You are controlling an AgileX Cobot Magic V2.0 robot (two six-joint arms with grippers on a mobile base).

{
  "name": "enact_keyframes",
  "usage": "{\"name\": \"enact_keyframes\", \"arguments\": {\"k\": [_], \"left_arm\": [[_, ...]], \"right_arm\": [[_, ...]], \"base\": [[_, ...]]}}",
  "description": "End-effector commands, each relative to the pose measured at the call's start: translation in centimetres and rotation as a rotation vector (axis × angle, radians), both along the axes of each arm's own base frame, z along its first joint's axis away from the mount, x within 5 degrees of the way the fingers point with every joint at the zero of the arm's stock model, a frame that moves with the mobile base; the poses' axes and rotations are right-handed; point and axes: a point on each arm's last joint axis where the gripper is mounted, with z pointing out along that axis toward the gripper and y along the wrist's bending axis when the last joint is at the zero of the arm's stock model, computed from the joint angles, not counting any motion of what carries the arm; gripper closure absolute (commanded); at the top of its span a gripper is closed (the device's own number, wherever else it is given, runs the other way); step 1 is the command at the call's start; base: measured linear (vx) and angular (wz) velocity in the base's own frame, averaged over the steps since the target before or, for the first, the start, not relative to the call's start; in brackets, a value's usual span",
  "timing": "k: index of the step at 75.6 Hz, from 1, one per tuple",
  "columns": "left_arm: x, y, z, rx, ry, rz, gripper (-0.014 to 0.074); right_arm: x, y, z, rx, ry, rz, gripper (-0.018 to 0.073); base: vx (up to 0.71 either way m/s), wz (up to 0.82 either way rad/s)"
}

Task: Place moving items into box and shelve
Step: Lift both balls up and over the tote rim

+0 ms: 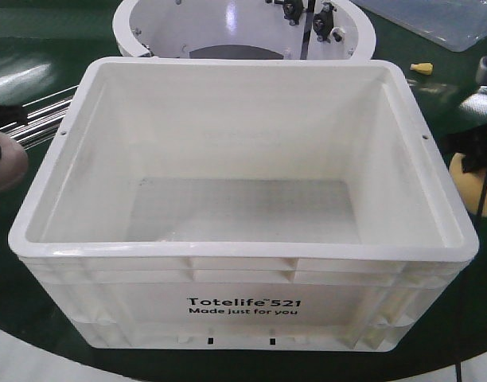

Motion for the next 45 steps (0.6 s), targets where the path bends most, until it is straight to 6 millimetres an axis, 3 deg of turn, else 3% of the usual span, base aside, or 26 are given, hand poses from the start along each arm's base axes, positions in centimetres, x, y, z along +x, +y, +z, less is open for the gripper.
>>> {"name": "enact_keyframes", "arguments": {"k": [1,12,23,32,45], "left_arm": [[-1.2,-0.3,5.3,-0.016,-0.191,0.012,0.0602],[-2.6,-1.0,9.3,-0.075,-0.327,0.006,0.0602],[-4.0,-3.2,12.7,-0.21,-0.455,-0.111,0.0602],[-4.6,-5.9,14.2,-0.379,-0.517,-0.25,0.0598],[-5.2,-9.6,14.9,-0.493,-0.554,-0.426,0.0596]], "right_arm": [[-1.2,-0.1,4.1,-0.023,-0.214,-0.001,0.0565],[-3.3,0.1,7.4,-0.022,-0.391,0.0,0.0565],[-5.1,0.7,10.5,0.034,-0.513,0.011,0.0565],[-5.6,2.1,12.7,0.093,-0.593,0.108,0.0565],[-5.8,6.4,14.4,0.263,-0.671,0.297,0.0565]], "base": [[0.0,0.0],[0.0,0.0],[0.0,0.0],[0.0,0.0],[0.0,0.0]]}}
